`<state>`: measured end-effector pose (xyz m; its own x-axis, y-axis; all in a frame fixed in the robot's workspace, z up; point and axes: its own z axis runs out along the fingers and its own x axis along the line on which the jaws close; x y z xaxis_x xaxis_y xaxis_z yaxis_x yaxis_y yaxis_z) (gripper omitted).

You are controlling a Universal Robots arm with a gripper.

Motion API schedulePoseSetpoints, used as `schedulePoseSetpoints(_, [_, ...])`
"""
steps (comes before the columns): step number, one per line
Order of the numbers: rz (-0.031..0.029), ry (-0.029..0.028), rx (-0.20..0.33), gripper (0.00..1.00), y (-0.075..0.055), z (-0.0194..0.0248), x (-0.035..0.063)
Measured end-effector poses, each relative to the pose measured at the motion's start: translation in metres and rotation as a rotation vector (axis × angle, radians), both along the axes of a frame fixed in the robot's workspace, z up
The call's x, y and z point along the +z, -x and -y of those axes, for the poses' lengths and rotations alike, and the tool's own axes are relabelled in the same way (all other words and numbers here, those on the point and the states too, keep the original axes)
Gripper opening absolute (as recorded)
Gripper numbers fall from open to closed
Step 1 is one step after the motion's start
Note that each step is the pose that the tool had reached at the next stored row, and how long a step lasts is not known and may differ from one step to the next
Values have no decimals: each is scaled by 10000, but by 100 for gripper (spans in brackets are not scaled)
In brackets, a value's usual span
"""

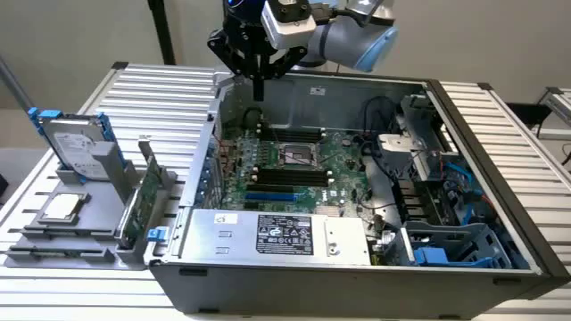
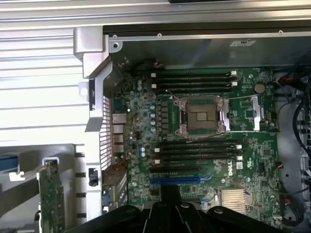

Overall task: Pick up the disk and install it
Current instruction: 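Reach for the disk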

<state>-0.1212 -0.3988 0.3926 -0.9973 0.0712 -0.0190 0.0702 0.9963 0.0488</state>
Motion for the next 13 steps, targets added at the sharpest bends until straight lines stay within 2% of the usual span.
schedulePoseSetpoints(13, [0, 0, 0, 11, 0, 0, 0])
